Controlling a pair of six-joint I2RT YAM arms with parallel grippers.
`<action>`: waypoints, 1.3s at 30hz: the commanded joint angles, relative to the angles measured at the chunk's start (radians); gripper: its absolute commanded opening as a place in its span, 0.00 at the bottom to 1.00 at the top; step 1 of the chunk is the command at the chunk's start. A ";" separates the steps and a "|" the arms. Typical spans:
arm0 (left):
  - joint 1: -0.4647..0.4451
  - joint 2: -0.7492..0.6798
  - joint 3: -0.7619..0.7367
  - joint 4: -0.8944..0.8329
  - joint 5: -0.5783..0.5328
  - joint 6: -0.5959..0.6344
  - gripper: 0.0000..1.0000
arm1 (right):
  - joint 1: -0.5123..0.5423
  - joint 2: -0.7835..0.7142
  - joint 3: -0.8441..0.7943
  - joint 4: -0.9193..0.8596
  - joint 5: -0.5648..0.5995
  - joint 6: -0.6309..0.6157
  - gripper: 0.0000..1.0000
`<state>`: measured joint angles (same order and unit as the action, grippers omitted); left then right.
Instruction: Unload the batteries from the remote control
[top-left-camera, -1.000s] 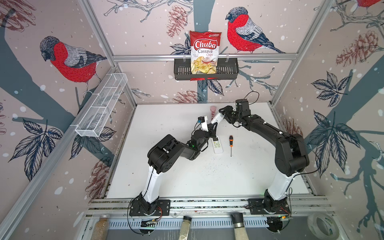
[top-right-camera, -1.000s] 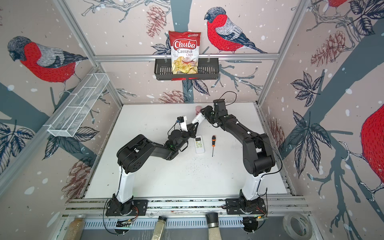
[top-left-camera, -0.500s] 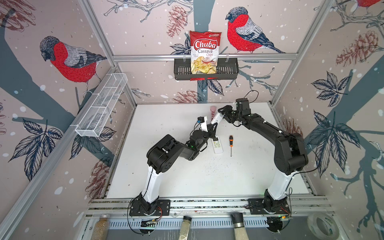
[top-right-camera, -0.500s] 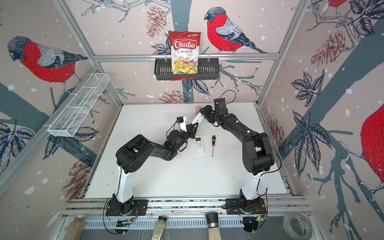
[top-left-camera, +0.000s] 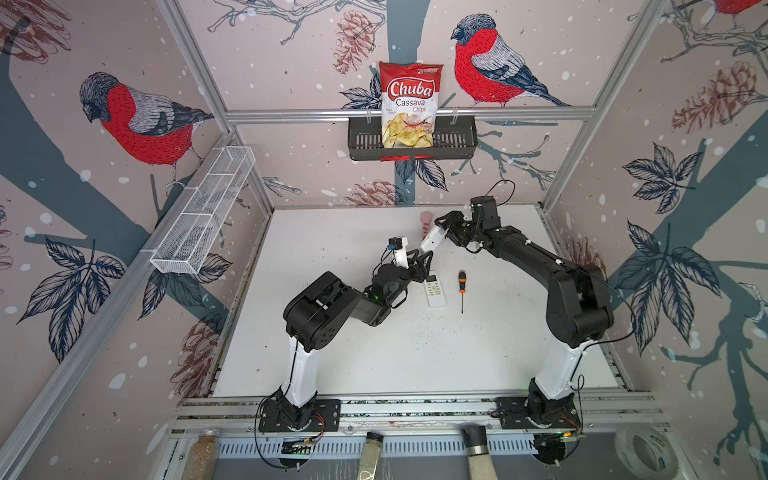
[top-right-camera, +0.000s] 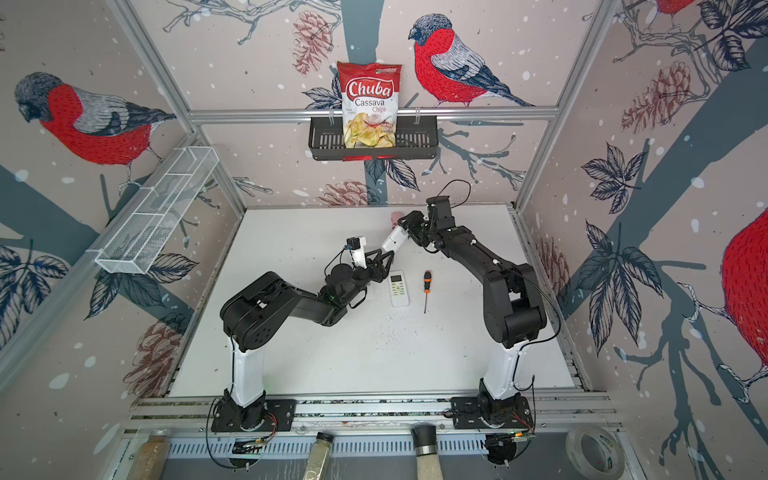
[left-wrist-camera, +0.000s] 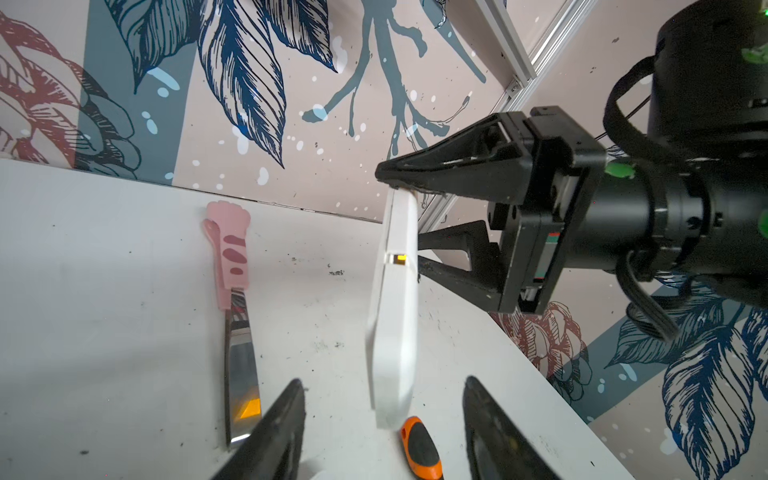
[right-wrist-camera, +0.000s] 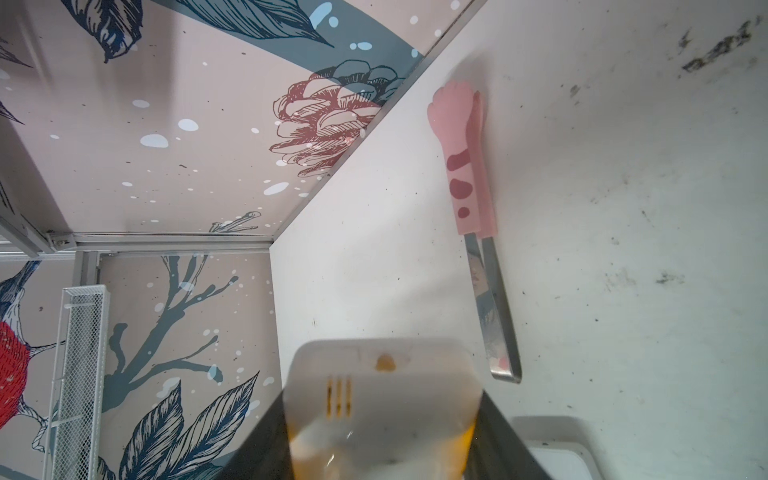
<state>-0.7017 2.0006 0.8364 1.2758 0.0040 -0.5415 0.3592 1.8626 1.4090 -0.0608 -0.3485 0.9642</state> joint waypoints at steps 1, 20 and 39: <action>0.005 -0.016 -0.031 0.093 0.029 0.018 0.55 | -0.002 0.004 0.010 0.018 -0.008 -0.022 0.14; 0.018 0.039 -0.007 0.213 0.166 -0.069 0.48 | 0.000 0.008 0.000 0.022 -0.007 -0.029 0.13; 0.011 0.029 -0.014 0.209 0.160 -0.068 0.46 | 0.000 0.020 -0.007 0.032 -0.010 -0.028 0.12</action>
<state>-0.6899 2.0403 0.8352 1.4315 0.1635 -0.6052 0.3592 1.8812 1.4025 -0.0578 -0.3489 0.9424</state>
